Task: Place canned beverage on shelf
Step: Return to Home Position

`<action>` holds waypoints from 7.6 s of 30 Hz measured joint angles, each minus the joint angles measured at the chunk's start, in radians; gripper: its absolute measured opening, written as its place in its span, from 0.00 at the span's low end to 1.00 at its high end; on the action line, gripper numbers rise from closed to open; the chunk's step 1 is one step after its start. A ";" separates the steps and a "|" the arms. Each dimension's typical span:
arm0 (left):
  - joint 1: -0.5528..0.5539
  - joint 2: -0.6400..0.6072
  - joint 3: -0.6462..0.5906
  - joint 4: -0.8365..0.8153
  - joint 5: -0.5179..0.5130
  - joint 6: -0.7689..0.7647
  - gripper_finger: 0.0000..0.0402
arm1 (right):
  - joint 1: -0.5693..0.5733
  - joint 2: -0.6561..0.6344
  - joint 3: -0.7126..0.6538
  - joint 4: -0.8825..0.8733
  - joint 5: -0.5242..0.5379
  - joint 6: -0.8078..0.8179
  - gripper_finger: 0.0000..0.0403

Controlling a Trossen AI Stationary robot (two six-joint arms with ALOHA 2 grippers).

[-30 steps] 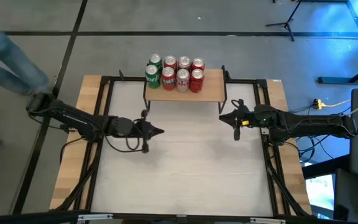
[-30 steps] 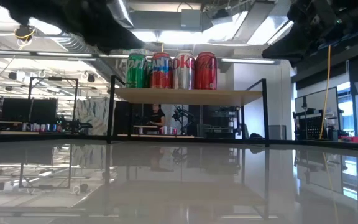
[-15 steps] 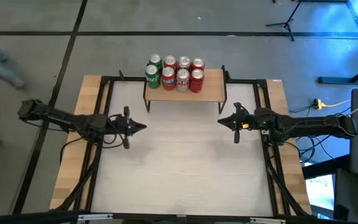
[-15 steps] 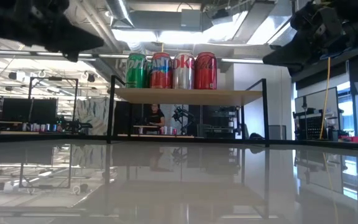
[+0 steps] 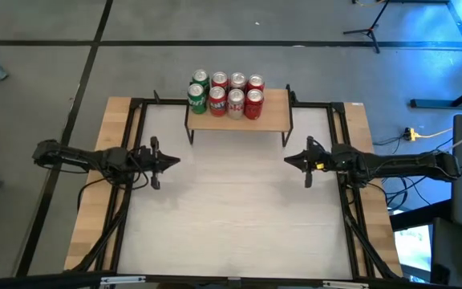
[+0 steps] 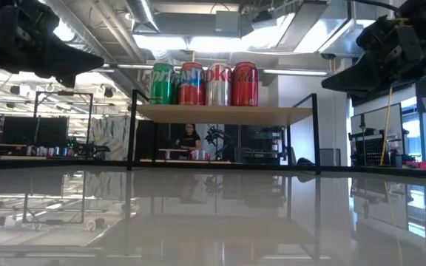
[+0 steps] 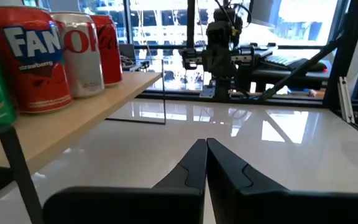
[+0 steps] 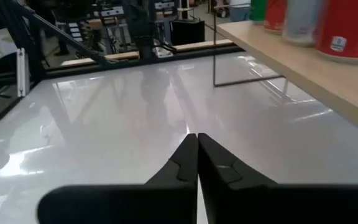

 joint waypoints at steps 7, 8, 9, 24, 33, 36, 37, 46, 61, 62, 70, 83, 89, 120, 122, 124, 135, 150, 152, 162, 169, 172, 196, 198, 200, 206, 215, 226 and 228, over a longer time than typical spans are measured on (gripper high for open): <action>0.000 -0.093 -0.029 -0.060 -0.012 -0.009 0.01 | 0.000 -0.239 -0.004 -0.228 0.086 0.011 0.01; 0.000 -0.103 -0.029 -0.071 -0.012 -0.013 0.01 | 0.000 -0.278 -0.004 -0.253 0.092 0.008 0.01; 0.000 -0.110 -0.029 -0.076 -0.013 -0.015 0.01 | 0.000 -0.316 -0.004 -0.277 0.096 0.005 0.01; 0.000 -0.137 -0.029 -0.099 -0.002 -0.030 0.01 | 0.000 -0.560 -0.114 -0.270 0.082 0.003 0.01; -0.001 -0.136 -0.029 -0.104 0.032 -0.003 0.01 | 0.000 -0.550 -0.132 -0.238 0.052 -0.036 0.01; 0.000 -0.135 -0.029 -0.111 0.088 0.002 0.01 | 0.000 -0.550 -0.132 -0.239 0.051 -0.050 0.01; 0.000 -0.135 -0.029 -0.117 0.126 0.012 0.01 | 0.000 -0.550 -0.132 -0.239 0.050 -0.051 0.01; 0.007 -0.135 -0.029 -0.121 0.149 0.058 0.01 | 0.000 -0.551 -0.132 -0.240 0.050 -0.051 0.01; 0.118 -0.132 -0.029 -0.118 0.139 0.054 0.01 | 0.000 -0.551 -0.132 -0.240 0.050 -0.051 0.01; 0.118 -0.132 -0.029 -0.117 0.136 0.053 0.01 | 0.000 -0.550 -0.132 -0.240 0.050 -0.050 0.01; 0.118 -0.133 -0.029 -0.107 0.128 0.040 0.01 | 0.000 -0.551 -0.132 -0.240 0.050 -0.050 0.01; 0.117 -0.133 -0.029 -0.105 0.126 0.037 0.01 | 0.000 -0.551 -0.132 -0.240 0.050 -0.050 0.01; 0.117 -0.133 -0.029 -0.105 0.126 0.037 0.01 | 0.000 -0.551 -0.132 -0.240 0.050 -0.050 0.01; 0.117 -0.133 -0.029 -0.105 0.127 0.036 0.01 | 0.000 -0.551 -0.133 -0.240 0.050 -0.050 0.01; 0.117 -0.133 -0.029 -0.105 0.127 0.036 0.01 | -0.001 -0.550 -0.133 -0.240 0.050 -0.050 0.01; 0.117 -0.133 -0.029 -0.105 0.127 0.036 0.01 | 0.000 -0.551 -0.133 -0.240 0.050 -0.050 0.01; 0.117 -0.133 -0.029 -0.105 0.127 0.036 0.01 | 0.000 -0.551 -0.133 -0.240 0.050 -0.050 0.01; 0.117 -0.133 -0.029 -0.105 0.127 0.036 0.01 | -0.001 -0.550 -0.133 -0.240 0.050 -0.050 0.01; 0.117 -0.133 -0.029 -0.105 0.127 0.037 0.01 | -0.001 -0.550 -0.133 -0.240 0.050 -0.050 0.01; 0.117 -0.133 -0.029 -0.105 0.127 0.037 0.01 | -0.001 -0.551 -0.133 -0.240 0.050 -0.050 0.01; 0.117 -0.133 -0.029 -0.105 0.127 0.037 0.01 | 0.000 -0.550 -0.133 -0.240 0.050 -0.050 0.01; 0.117 -0.133 -0.029 -0.105 0.127 0.036 0.01 | 0.000 -0.550 -0.133 -0.240 0.050 -0.050 0.01; 0.117 -0.133 -0.028 -0.105 0.127 0.037 0.01 | -0.001 -0.551 -0.133 -0.240 0.050 -0.050 0.01; 0.117 -0.133 -0.028 -0.105 0.127 0.037 0.01 | -0.001 -0.551 -0.133 -0.240 0.050 -0.050 0.01; 0.117 -0.133 -0.028 -0.105 0.127 0.036 0.01 | 0.000 -0.550 -0.133 -0.240 0.050 -0.050 0.01; 0.117 -0.133 -0.028 -0.105 0.127 0.037 0.01 | 0.000 -0.550 -0.133 -0.240 0.050 -0.050 0.01; 0.117 -0.133 -0.028 -0.105 0.127 0.037 0.01 | 0.000 -0.551 -0.133 -0.240 0.050 -0.050 0.01; 0.117 -0.133 -0.028 -0.105 0.127 0.037 0.01 | 0.000 -0.550 -0.133 -0.240 0.050 -0.050 0.01; 0.117 -0.133 -0.028 -0.105 0.127 0.037 0.01 | 0.000 -0.551 -0.133 -0.240 0.050 -0.050 0.01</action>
